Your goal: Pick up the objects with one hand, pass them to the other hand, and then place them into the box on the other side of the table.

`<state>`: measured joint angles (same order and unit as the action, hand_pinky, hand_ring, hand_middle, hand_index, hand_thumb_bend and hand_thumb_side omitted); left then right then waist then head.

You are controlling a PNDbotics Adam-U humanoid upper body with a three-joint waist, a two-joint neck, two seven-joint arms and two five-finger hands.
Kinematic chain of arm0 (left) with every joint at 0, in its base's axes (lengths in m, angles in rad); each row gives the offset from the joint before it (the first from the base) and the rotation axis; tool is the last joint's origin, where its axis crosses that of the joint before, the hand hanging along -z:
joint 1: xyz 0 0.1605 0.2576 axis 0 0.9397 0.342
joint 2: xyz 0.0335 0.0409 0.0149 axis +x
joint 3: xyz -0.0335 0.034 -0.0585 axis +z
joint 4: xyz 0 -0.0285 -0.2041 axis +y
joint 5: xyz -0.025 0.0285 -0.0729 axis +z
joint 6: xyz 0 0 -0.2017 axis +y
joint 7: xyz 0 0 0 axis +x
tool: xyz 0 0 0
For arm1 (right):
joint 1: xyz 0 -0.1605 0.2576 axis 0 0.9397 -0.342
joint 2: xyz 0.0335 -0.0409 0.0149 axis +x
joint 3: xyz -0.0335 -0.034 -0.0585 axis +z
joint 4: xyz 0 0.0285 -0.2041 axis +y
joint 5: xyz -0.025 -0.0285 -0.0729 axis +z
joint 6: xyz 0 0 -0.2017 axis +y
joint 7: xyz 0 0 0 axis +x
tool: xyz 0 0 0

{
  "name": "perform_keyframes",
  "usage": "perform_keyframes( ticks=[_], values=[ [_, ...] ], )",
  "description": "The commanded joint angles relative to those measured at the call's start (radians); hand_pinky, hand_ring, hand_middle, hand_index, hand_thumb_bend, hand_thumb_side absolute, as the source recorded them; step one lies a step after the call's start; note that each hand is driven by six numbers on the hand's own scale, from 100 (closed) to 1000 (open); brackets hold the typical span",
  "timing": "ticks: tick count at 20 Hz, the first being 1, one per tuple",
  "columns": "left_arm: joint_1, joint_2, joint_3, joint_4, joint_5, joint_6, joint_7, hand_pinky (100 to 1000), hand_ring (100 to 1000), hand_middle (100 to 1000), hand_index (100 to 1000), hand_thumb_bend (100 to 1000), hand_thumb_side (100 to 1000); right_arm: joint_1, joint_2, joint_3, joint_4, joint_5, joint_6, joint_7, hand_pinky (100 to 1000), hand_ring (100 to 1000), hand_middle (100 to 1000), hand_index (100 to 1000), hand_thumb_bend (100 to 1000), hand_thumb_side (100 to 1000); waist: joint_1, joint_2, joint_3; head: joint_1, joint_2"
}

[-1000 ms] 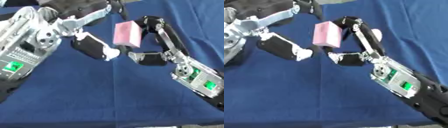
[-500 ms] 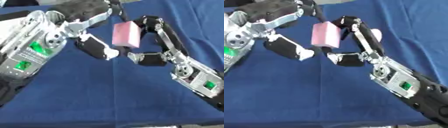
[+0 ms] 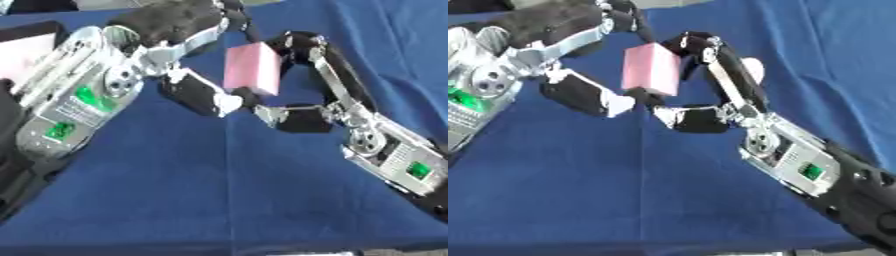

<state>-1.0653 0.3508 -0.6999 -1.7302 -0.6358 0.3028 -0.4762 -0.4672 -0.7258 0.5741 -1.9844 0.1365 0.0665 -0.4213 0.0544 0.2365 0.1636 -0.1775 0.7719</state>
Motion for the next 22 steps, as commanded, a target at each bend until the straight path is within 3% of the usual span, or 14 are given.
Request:
perform_keyframes(
  ticks=[1,14,18,22],
  values=[
    [-0.014,-0.001,0.005,0.004,-0.008,-0.005,0.011,878,800,780,808,346,351,-0.018,-0.007,-0.001,-0.016,0.0,-0.001,0.002,459,623,509,541,100,100,-0.005,-0.013,-0.001,0.002,-0.002],
    [-0.008,-0.025,-0.003,0.037,-0.034,-0.034,0.022,863,789,759,796,420,324,-0.023,-0.004,0.003,-0.016,-0.004,0.0,0.001,454,623,508,539,100,100,-0.005,-0.011,-0.004,0.003,-0.002],
    [-0.006,-0.029,-0.003,0.042,-0.039,-0.035,0.035,862,783,747,776,356,313,-0.023,-0.005,0.005,-0.016,-0.003,0.001,0.0,454,623,508,539,100,100,-0.005,-0.011,-0.004,0.004,-0.002],
    [-0.009,-0.029,-0.004,0.038,-0.029,-0.029,0.05,841,747,694,711,215,253,-0.022,-0.007,0.005,-0.016,-0.001,0.003,-0.002,452,623,508,539,100,100,-0.005,-0.012,-0.003,0.004,-0.002]
  ],
)
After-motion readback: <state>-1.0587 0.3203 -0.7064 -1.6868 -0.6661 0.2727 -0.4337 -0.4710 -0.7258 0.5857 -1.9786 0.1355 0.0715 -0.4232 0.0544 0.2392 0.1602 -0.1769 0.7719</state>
